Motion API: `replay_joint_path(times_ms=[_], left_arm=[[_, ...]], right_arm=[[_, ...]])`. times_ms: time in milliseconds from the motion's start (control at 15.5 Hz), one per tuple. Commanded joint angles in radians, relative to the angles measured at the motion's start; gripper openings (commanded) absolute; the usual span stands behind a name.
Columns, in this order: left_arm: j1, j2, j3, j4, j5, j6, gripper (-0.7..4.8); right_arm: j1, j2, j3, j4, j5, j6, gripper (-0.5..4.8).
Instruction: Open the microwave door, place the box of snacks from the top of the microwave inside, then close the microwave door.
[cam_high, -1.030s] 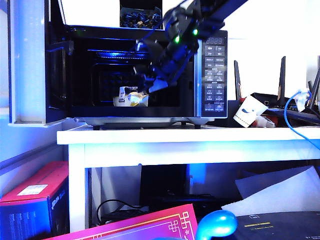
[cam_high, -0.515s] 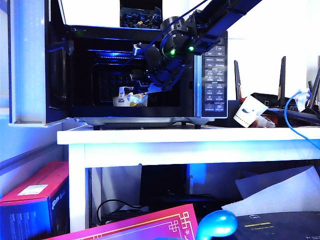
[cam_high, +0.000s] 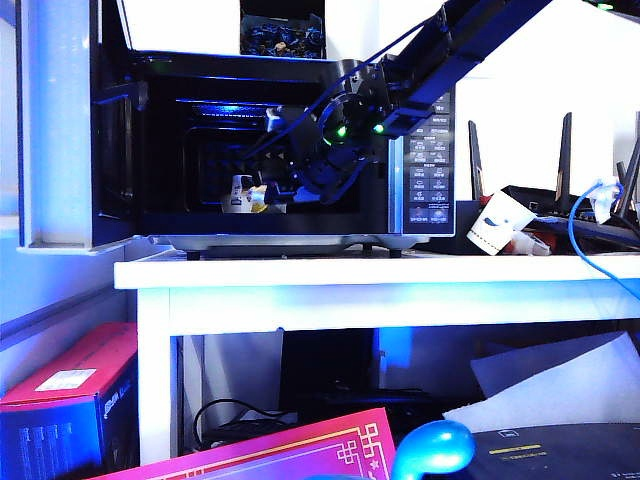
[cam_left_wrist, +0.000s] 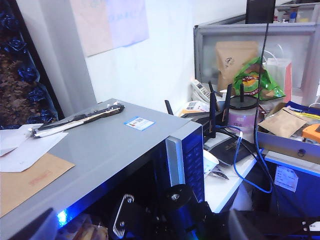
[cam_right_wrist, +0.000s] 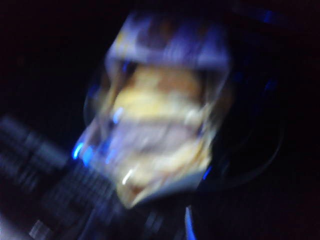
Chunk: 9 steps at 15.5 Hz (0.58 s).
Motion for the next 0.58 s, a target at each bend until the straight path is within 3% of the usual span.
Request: replay_joint_path(times_ms=[64,257,322,386,451,515,579], left_arm=[[-0.001,-0.026,0.005,-0.018,0.001,-0.047,4.79],[-0.001,-0.100,0.005,-0.084,-0.028,-0.067,4.79],[-0.001,-0.134,0.005,-0.127,-0.069,-0.064,4.79],[-0.001,-0.163,0.005,-0.174,-0.117,-0.064,4.79],[-0.001,-0.198,0.005,-0.243,-0.203,-0.064,4.79],[-0.001,-0.225,0.005,-0.303,-0.289,-0.064,4.79],[-0.001,-0.250,0.005,-0.367,-0.359,-0.064,4.79]], right_arm=[[0.000,-0.143,0.004,-0.241,0.007,0.001,2.38],[0.000,-0.329,0.004,-0.441,0.007,0.000,2.37],[0.000,-0.402,0.004,-0.459,0.009,0.000,2.12],[0.000,-0.472,0.004,-0.468,0.008,0.001,1.51],[0.000,-0.561,0.004,-0.476,0.014,0.001,0.37],[0.000,-0.637,0.004,-0.478,0.018,0.000,-0.05],[0.000,-0.704,0.004,-0.479,0.036,-0.005,-0.05]])
